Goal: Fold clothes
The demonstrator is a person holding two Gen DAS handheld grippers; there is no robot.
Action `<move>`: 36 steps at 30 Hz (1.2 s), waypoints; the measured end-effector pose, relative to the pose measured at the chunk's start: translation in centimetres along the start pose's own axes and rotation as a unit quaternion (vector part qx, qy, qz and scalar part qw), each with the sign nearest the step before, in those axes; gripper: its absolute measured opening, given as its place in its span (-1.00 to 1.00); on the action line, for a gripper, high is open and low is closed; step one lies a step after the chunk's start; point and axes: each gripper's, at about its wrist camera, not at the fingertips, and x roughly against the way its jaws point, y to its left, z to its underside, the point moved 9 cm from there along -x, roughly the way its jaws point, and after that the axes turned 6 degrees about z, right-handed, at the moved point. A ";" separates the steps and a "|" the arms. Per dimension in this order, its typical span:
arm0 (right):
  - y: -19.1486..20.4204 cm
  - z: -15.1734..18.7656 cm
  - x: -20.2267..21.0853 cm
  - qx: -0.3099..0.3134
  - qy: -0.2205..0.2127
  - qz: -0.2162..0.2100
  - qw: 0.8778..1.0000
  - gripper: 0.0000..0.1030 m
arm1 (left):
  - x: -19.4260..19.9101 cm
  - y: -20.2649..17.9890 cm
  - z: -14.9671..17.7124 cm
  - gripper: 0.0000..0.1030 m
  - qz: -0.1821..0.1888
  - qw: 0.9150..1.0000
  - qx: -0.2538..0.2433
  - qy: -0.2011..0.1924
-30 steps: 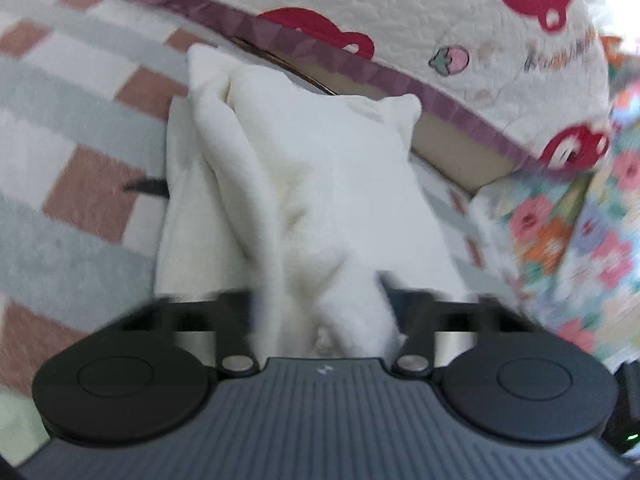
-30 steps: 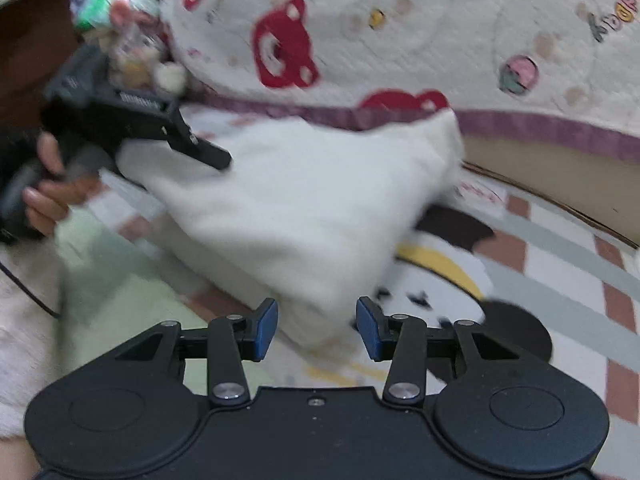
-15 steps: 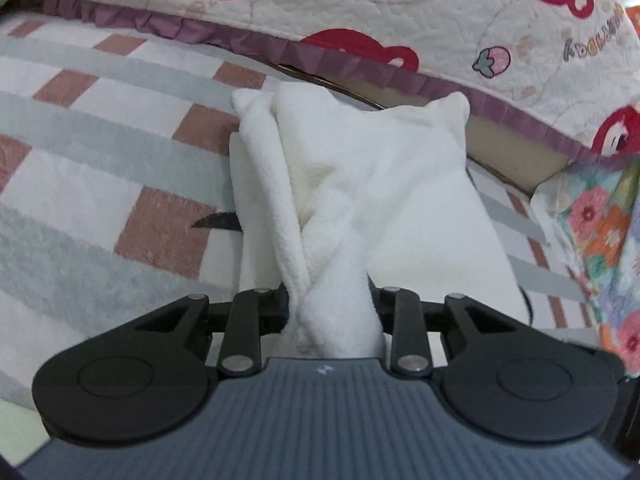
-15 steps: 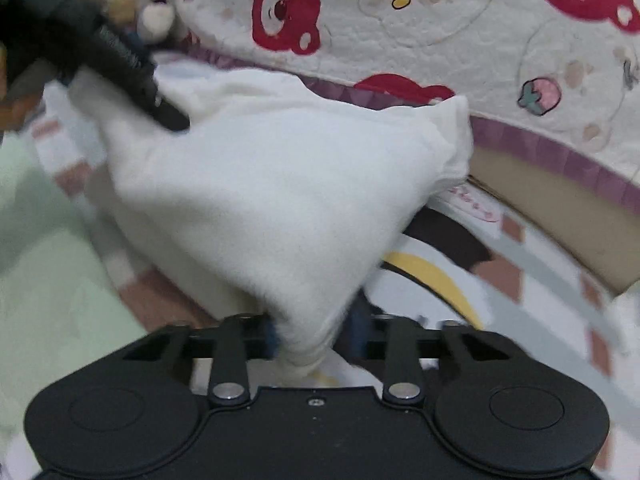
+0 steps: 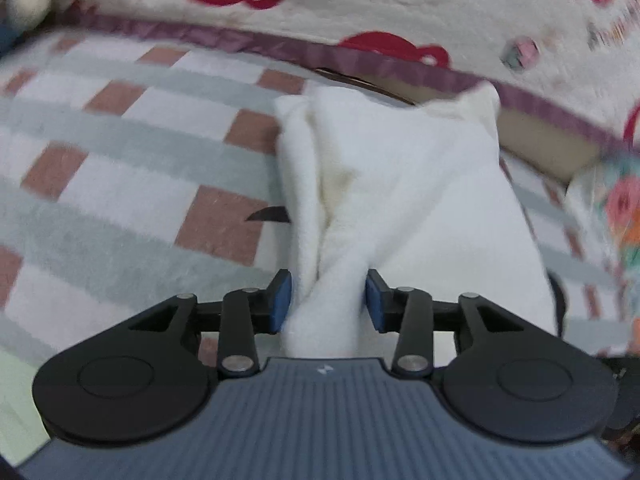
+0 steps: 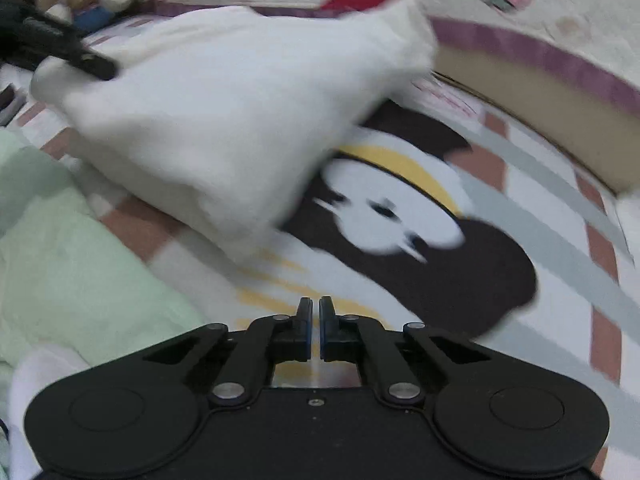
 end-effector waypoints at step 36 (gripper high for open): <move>8.8 -14.0 -0.7 0.057 -0.099 -0.185 0.976 0.01 | -11.0 0.6 -11.5 -0.80 0.045 0.989 -0.120 -0.077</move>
